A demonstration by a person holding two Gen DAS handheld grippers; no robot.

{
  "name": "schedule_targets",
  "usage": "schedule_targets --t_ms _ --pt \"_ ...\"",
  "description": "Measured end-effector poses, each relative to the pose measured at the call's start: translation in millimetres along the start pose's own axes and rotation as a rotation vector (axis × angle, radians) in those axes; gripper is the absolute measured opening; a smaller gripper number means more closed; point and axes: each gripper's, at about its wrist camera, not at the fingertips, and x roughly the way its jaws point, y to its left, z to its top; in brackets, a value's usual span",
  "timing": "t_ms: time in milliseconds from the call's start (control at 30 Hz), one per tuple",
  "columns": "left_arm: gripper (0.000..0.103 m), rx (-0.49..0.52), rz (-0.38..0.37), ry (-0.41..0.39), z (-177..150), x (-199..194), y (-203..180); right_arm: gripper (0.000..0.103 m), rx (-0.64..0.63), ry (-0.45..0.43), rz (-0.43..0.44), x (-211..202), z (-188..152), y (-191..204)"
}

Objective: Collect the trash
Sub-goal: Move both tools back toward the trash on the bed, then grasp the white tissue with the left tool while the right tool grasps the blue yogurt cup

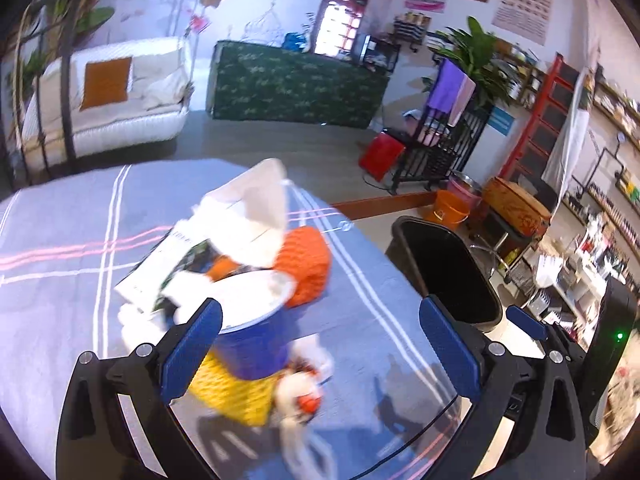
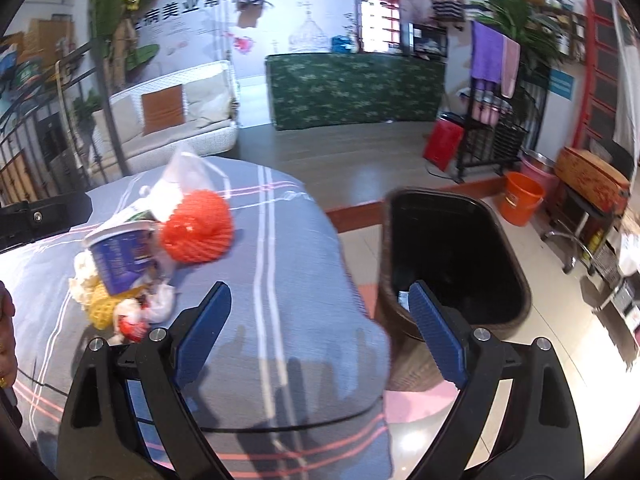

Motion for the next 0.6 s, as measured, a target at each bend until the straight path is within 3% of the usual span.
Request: schedule_targets --t_ms 67,200,600 --pt "0.095 -0.021 0.009 0.003 -1 -4 17 0.089 -0.008 -0.003 0.015 -1 1 7" --pt "0.074 -0.06 0.025 0.032 -2 -4 43 0.089 -0.031 -0.002 0.039 -3 2 22" --pt "0.057 -0.094 0.049 0.134 13 38 84 0.089 -0.066 0.01 0.071 -3 4 42"
